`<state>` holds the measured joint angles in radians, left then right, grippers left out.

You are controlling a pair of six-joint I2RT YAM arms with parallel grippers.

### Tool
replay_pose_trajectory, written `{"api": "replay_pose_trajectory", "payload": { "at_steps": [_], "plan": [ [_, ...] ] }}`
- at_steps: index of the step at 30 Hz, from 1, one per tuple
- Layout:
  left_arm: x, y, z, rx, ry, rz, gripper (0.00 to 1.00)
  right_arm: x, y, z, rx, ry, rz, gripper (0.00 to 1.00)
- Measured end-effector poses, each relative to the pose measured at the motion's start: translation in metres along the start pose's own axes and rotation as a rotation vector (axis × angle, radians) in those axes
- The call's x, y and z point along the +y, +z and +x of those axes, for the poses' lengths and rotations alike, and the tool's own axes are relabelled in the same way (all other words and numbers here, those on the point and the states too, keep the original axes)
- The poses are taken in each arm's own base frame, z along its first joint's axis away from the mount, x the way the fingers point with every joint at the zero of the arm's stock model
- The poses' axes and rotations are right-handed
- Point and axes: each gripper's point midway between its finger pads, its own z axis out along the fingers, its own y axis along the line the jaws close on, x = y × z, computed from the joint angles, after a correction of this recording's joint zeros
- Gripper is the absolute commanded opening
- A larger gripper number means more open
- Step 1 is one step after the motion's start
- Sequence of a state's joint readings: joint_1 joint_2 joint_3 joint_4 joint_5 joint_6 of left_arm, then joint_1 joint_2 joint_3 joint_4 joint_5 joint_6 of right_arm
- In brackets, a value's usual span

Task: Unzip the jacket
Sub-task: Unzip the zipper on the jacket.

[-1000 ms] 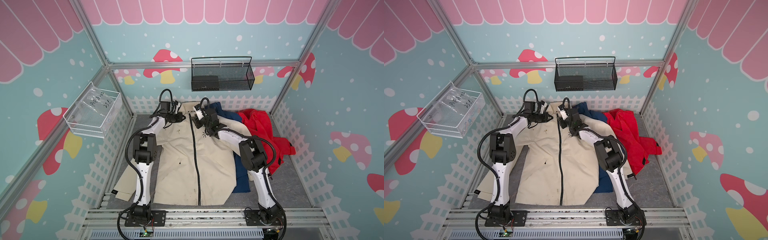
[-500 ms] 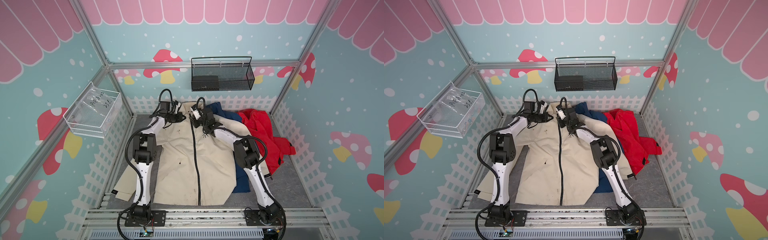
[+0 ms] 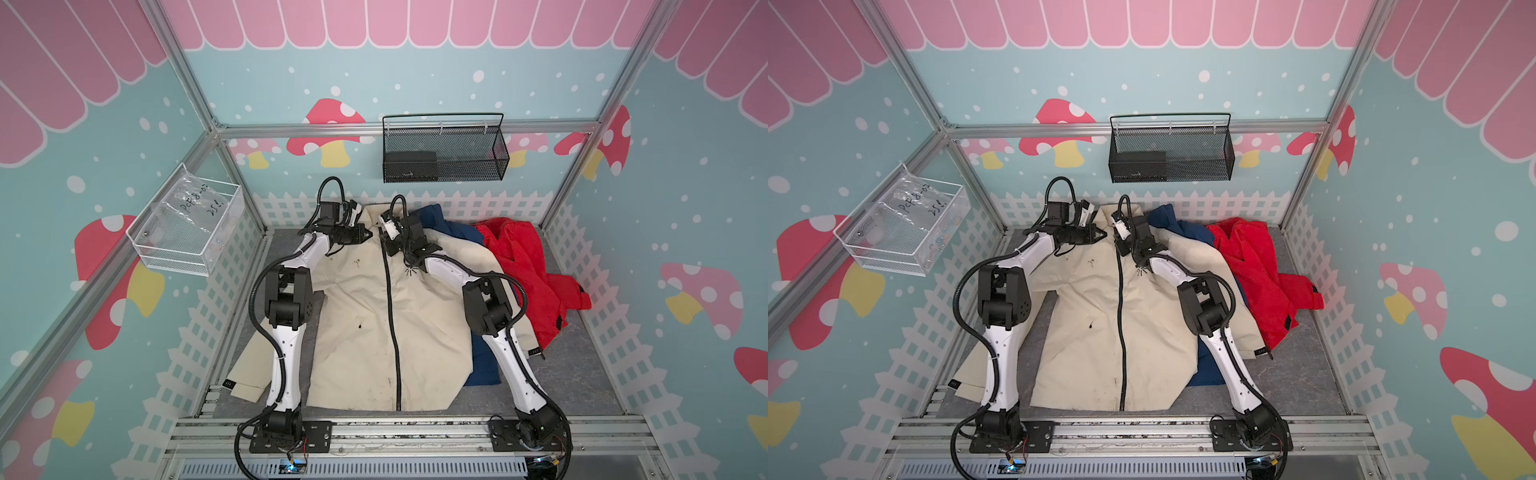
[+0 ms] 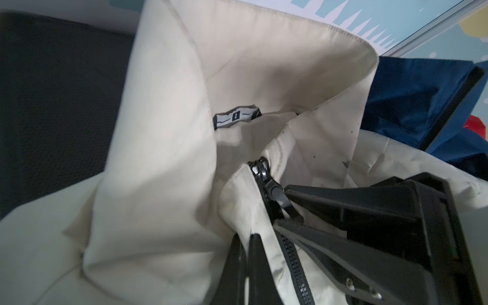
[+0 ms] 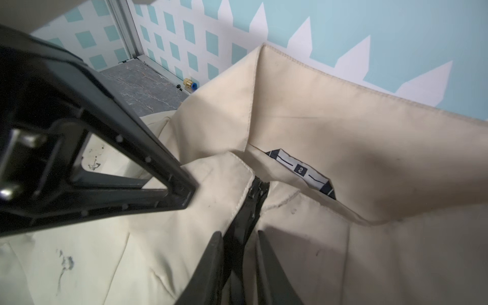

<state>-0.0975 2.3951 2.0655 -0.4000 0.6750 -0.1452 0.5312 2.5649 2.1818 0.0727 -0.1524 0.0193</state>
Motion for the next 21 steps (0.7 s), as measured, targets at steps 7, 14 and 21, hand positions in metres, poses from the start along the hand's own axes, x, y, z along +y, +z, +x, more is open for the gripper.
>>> {"api": "replay_pose_trajectory", "payload": {
  "at_steps": [7,14,21],
  "plan": [
    [0.000,-0.001,0.000,-0.001,0.000,0.002,0.00,-0.002,0.000,0.002,0.009,-0.015,0.013,0.04],
    [0.000,-0.002,0.000,0.002,-0.007,0.007,0.00,0.001,-0.002,0.007,0.013,-0.038,0.012,0.00],
    [-0.004,-0.003,0.003,0.016,-0.014,0.037,0.51,0.006,-0.018,0.003,0.002,-0.014,-0.006,0.00]
  ]
}}
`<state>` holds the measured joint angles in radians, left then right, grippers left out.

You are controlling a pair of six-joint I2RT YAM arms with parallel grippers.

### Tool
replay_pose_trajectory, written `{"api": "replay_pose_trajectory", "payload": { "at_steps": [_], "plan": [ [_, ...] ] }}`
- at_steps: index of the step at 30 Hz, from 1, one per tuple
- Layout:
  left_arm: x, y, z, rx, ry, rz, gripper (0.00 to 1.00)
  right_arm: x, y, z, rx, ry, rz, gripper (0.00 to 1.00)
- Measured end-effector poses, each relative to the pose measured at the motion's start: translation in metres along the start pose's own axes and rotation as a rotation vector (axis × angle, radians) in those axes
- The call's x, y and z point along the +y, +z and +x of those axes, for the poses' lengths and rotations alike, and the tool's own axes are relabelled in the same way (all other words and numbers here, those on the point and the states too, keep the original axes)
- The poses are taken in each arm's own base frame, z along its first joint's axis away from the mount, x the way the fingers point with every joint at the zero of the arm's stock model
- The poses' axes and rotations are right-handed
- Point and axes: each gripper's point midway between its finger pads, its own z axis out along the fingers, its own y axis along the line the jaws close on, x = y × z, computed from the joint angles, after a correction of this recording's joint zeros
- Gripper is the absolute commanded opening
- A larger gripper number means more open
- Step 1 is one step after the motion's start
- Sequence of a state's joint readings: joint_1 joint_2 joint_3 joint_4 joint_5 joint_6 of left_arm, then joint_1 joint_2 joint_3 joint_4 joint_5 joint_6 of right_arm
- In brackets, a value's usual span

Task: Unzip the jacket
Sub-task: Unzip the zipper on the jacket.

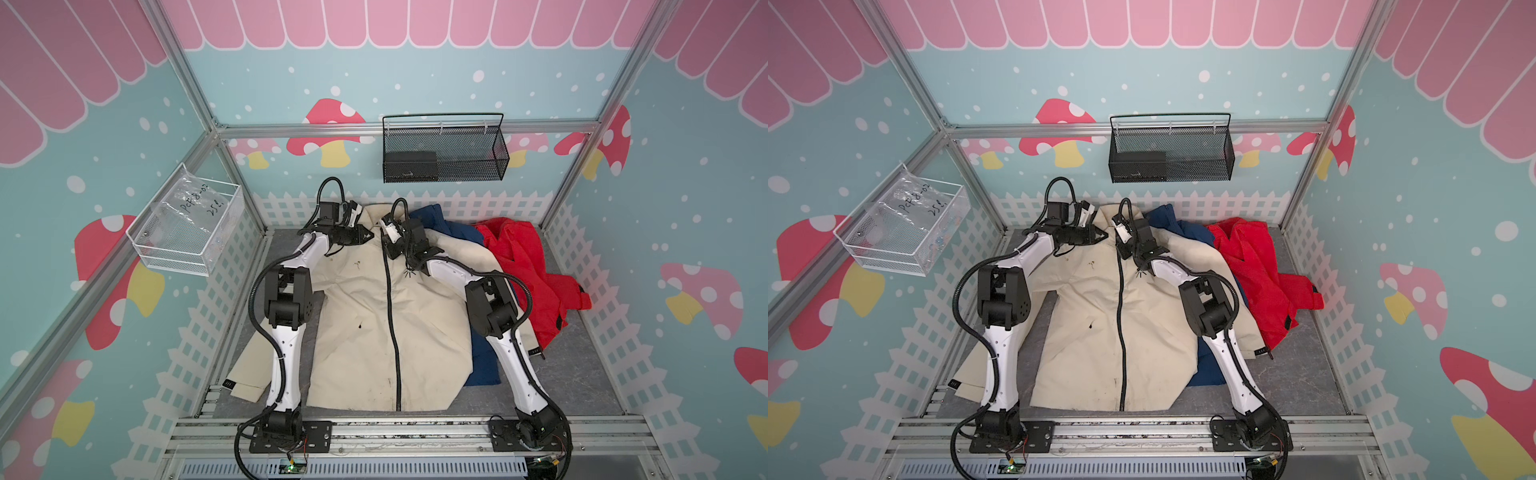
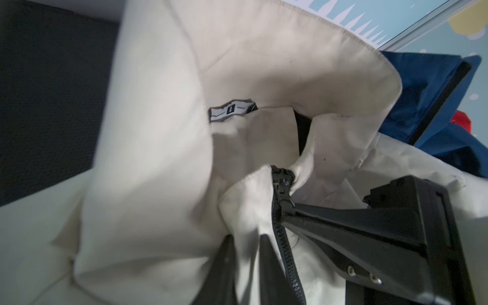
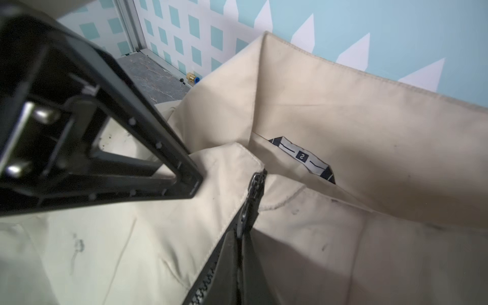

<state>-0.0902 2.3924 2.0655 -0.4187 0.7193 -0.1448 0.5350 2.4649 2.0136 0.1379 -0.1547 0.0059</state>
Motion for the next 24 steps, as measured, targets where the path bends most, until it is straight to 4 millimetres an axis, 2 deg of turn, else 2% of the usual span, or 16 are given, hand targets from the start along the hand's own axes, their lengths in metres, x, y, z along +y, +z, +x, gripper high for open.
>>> {"api": "replay_pose_trajectory", "payload": {
  "at_steps": [4,7,12,15,19,24],
  "plan": [
    [-0.003,-0.008,-0.005,-0.003,0.012,0.015,0.55,0.005,-0.016,-0.011,-0.032,0.020,-0.018,0.00],
    [-0.010,-0.021,-0.020,-0.033,0.016,0.037,0.55,0.007,-0.026,-0.019,-0.064,0.022,-0.024,0.00],
    [-0.019,-0.050,-0.044,-0.094,0.051,0.040,0.57,0.009,-0.028,-0.022,-0.088,0.018,-0.032,0.00],
    [-0.029,-0.066,-0.054,-0.135,0.132,0.056,0.57,0.010,-0.028,-0.019,-0.089,0.016,-0.037,0.00],
    [-0.039,-0.078,-0.038,-0.153,0.290,0.057,0.61,0.013,-0.030,-0.012,-0.079,0.011,-0.048,0.00],
    [-0.052,-0.083,-0.011,-0.190,0.578,0.127,0.66,0.016,-0.039,-0.017,-0.089,-0.006,-0.076,0.00]
  ]
}}
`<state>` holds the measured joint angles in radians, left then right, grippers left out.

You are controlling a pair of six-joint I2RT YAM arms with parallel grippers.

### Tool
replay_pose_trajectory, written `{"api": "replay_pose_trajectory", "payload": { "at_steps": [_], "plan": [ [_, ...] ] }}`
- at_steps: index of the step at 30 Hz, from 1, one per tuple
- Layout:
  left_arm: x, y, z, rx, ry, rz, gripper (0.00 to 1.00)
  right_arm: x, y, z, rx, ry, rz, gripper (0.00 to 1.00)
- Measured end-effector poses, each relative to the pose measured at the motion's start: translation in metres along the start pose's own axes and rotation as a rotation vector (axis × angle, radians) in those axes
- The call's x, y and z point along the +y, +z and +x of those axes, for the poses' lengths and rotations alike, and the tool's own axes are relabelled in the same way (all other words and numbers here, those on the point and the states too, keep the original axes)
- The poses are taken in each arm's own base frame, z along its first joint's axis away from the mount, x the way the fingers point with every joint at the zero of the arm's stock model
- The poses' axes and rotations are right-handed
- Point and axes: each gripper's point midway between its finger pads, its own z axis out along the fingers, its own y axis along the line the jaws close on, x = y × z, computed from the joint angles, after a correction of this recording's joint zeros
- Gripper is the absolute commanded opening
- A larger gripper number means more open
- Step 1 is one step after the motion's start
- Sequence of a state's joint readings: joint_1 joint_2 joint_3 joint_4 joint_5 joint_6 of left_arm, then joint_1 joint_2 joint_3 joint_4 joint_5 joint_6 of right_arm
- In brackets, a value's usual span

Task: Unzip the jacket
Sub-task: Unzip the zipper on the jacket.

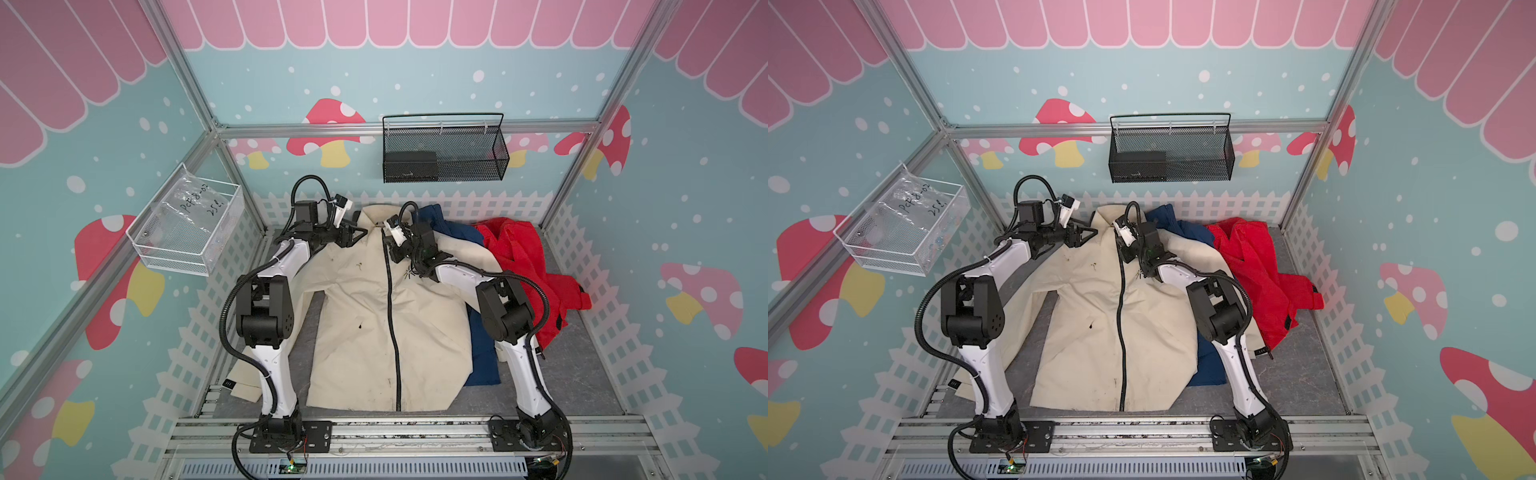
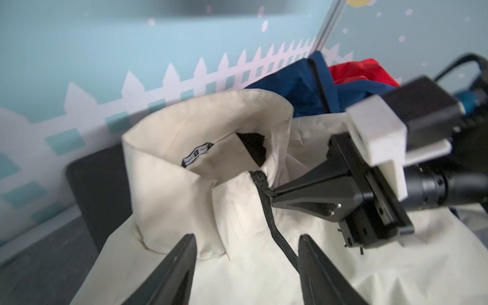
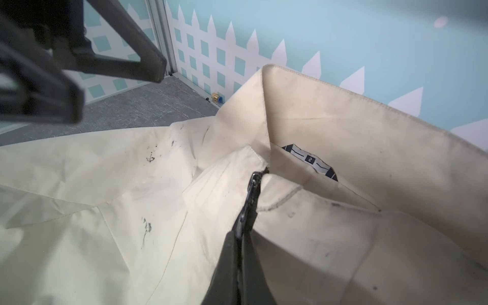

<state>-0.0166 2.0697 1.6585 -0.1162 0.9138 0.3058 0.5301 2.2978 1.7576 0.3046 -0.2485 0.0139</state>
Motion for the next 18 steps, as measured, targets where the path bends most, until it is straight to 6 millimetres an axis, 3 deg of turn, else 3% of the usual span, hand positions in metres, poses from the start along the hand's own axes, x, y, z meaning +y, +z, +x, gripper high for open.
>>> {"api": "replay_pose_trajectory", "payload": {
  "at_steps": [9,15,18],
  "plan": [
    [-0.004,-0.004,-0.045,-0.191,0.443,0.070,0.65,0.007,-0.009,-0.005,-0.015,-0.058,-0.066,0.00],
    [-0.003,0.011,-0.070,-0.178,0.647,0.083,0.65,0.006,-0.012,-0.005,-0.020,-0.075,-0.088,0.00],
    [-0.011,0.024,-0.074,-0.123,0.727,0.093,0.65,0.006,-0.014,-0.005,-0.021,-0.077,-0.094,0.00]
  ]
}}
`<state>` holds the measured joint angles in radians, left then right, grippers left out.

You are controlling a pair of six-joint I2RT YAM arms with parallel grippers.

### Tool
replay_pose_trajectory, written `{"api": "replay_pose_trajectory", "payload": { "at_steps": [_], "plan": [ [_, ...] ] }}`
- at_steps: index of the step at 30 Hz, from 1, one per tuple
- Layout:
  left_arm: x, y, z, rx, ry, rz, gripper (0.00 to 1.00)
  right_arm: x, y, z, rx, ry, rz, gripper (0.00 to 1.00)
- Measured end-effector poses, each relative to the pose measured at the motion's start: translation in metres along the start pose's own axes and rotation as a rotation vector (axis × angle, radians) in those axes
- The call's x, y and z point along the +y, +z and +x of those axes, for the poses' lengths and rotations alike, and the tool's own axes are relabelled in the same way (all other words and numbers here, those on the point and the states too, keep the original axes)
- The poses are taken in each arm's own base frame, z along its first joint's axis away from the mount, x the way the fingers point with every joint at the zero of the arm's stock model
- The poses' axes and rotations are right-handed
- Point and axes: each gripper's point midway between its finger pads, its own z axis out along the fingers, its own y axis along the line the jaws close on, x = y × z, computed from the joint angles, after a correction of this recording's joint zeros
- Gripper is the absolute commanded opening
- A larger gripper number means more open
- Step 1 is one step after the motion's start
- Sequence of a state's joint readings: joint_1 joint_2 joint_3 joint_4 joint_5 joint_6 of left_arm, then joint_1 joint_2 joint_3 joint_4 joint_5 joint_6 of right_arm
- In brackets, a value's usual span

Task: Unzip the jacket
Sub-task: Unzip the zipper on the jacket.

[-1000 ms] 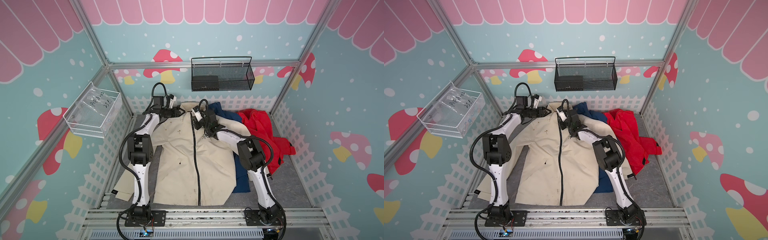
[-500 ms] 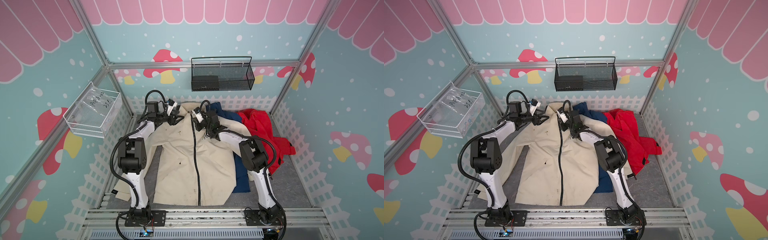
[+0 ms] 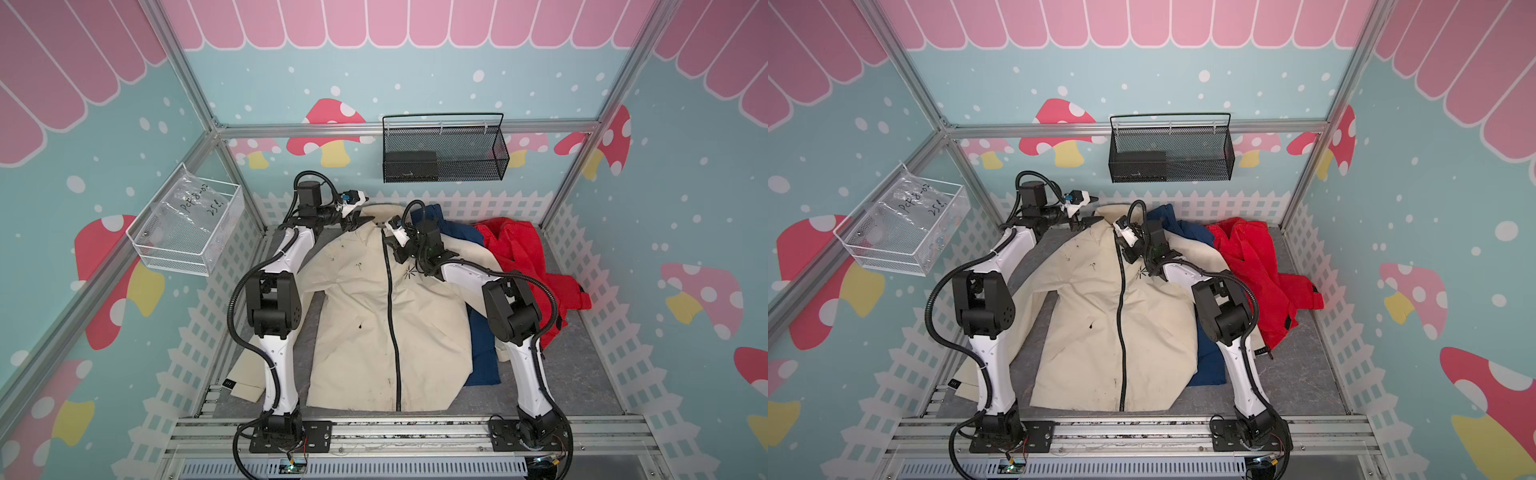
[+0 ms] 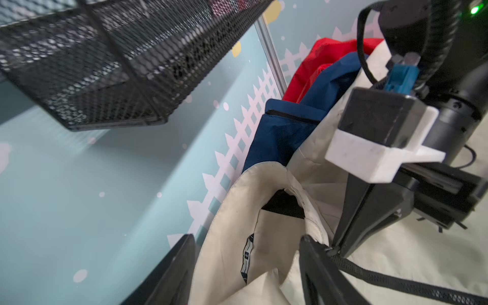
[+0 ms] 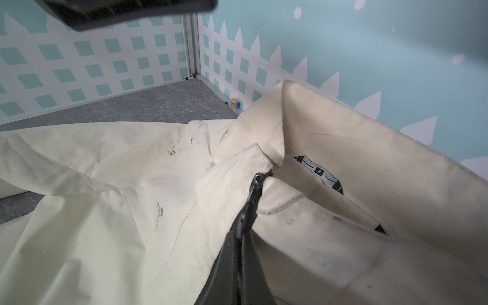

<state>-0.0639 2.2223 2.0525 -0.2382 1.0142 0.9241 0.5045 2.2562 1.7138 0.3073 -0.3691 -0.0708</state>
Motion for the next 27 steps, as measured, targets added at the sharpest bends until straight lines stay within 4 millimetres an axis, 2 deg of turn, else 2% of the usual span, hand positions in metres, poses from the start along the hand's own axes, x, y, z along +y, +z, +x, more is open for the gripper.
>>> {"api": "replay_pose_trajectory", "payload": {
  "at_steps": [5,14,21,23,27],
  "plan": [
    [-0.016,0.016,0.010,0.085,0.054,0.074,0.65,0.002,-0.002,-0.003,-0.006,-0.006,-0.012,0.00],
    [-0.049,0.022,0.068,0.224,0.009,0.165,0.64,0.006,-0.002,-0.004,-0.012,-0.017,-0.038,0.00],
    [-0.062,0.033,0.082,0.256,0.024,0.200,0.64,0.007,-0.003,-0.004,-0.017,-0.018,-0.055,0.00],
    [-0.064,0.036,0.083,0.261,0.031,0.206,0.58,0.007,-0.004,-0.004,-0.018,-0.018,-0.057,0.00],
    [-0.067,0.037,0.084,0.269,0.044,0.214,0.39,0.007,-0.004,-0.004,-0.017,-0.017,-0.057,0.00]
  ]
}}
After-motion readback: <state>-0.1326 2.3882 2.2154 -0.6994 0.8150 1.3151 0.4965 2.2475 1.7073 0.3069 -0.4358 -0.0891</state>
